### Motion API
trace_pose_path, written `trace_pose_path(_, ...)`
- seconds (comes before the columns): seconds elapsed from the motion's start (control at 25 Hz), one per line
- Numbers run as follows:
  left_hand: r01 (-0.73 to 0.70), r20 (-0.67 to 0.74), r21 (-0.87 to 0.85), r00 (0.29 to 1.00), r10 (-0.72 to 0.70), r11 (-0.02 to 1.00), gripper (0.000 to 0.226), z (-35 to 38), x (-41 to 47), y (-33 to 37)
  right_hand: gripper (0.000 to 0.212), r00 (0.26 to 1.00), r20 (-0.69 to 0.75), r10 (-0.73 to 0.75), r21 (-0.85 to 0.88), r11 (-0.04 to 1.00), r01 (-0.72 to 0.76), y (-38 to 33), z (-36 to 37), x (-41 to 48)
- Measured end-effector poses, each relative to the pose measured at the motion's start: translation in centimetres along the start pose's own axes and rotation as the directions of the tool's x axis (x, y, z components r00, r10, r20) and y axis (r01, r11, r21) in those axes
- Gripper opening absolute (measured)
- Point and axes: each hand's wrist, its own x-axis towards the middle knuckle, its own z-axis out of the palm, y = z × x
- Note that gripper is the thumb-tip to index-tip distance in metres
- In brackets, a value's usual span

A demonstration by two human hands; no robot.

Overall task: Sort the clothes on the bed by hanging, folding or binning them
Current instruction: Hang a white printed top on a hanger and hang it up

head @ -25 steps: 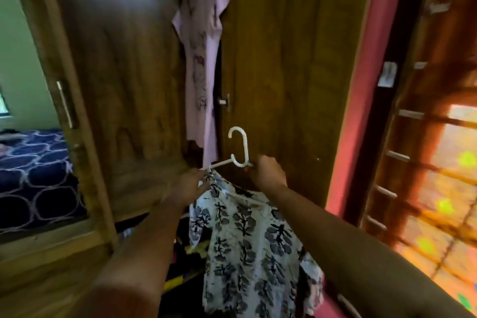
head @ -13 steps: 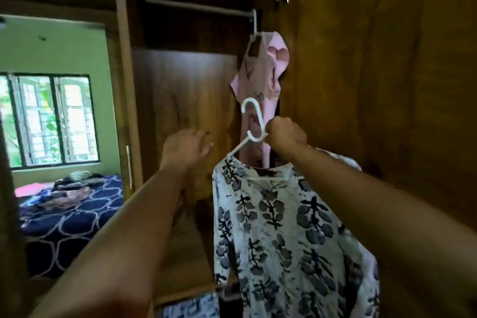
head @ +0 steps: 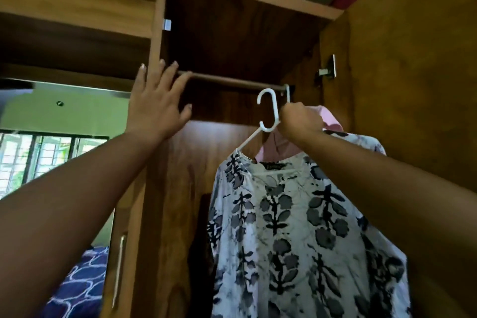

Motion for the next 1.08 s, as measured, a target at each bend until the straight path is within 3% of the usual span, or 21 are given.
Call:
trace_pose_path(0.16,0.13,-0.04,-0.143,0.99,-0.137,0.981,0.077,1.5,0.3,-0.7,0.014,0.992,-0.123,-0.007,-0.082,0.997,-0.003,-0.1,0.4,5.1)
trace_pose_path(0.28,0.109,-0.054,-0.083,0.992,-0.114,0.991,0.079,1.9,0.0,-0.8,0.014,0.987,-0.162,0.021,-0.123,0.992,-0.041,1.0,0.8,8.0)
trace_pose_path(0.52,-0.007,-0.032,0.218,0.999,0.014,0.976,0.069,2.8,0.0,-1.0,0.015,0.975,-0.218,-0.028,-0.251,0.968,-0.028,1.7,2.5,12.2)
trace_pose_path(0.92,0.042,-0.079,0.216,0.997,-0.026,0.975,0.065,2.9,0.1,-0.9,0.019,0.967,-0.249,-0.048,-0.3,0.953,-0.03,1.9,7.8,16.6)
trace_pose_path(1.08,0.054,-0.06,0.209,0.997,-0.043,0.976,0.065,2.6,0.0,-0.5,0.023,0.961,-0.255,-0.103,-0.473,0.881,-0.032,2.0,9.7,16.7)
